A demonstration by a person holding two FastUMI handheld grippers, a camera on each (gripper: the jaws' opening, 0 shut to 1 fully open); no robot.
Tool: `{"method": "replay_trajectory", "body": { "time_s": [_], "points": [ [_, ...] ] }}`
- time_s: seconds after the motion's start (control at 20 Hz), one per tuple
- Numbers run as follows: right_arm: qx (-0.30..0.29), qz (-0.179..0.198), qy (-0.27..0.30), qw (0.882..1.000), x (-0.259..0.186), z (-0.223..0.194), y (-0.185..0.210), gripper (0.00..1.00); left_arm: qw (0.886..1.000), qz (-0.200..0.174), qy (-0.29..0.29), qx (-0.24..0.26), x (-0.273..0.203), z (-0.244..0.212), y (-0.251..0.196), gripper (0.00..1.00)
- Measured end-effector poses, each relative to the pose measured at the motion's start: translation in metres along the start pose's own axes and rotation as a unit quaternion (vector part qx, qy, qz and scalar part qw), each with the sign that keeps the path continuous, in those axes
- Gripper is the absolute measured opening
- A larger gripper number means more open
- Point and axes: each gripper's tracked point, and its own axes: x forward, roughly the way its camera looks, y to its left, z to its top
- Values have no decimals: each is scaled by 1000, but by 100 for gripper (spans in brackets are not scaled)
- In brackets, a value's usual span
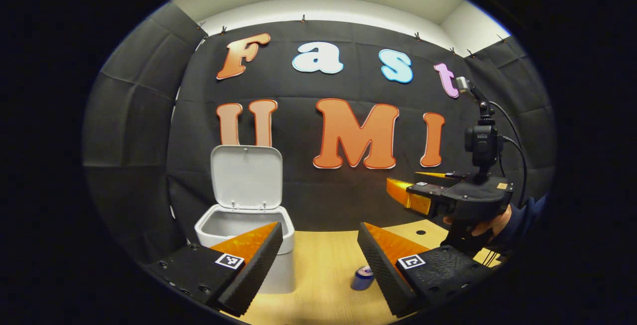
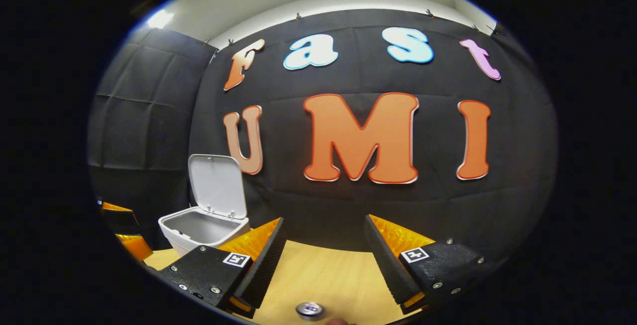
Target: Press the lid of the desktop garbage bin to open it, pick up the crumpled paper on the desktop and throw it into the bin, then pick up the pop can on the desktop and drop it into the bin, and finally close the garbage bin lid.
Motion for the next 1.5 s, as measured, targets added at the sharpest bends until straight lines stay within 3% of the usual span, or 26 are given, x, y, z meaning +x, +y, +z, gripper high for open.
{"method": "replay_trajectory", "body": {
  "time_s": [0.35,0.8,1.2,1.25,1.5],
  "points": [
    [-14,-75,14,997,-42,-1,-79,94,996,-67,52,4,37,-68,-60,96],
    [-12,-140,34,990,-99,-9,-137,94,985,-106,134,29,78,-181,-105,96],
    [-26,-179,53,982,-125,-11,-164,94,966,-104,231,61,119,-286,-112,94],
    [-25,-181,54,982,-127,-11,-165,94,962,-105,242,65,123,-297,-113,99],
    [-39,-200,65,977,-133,-13,-178,94,954,-105,270,71,133,-331,-114,99]
  ]
}}
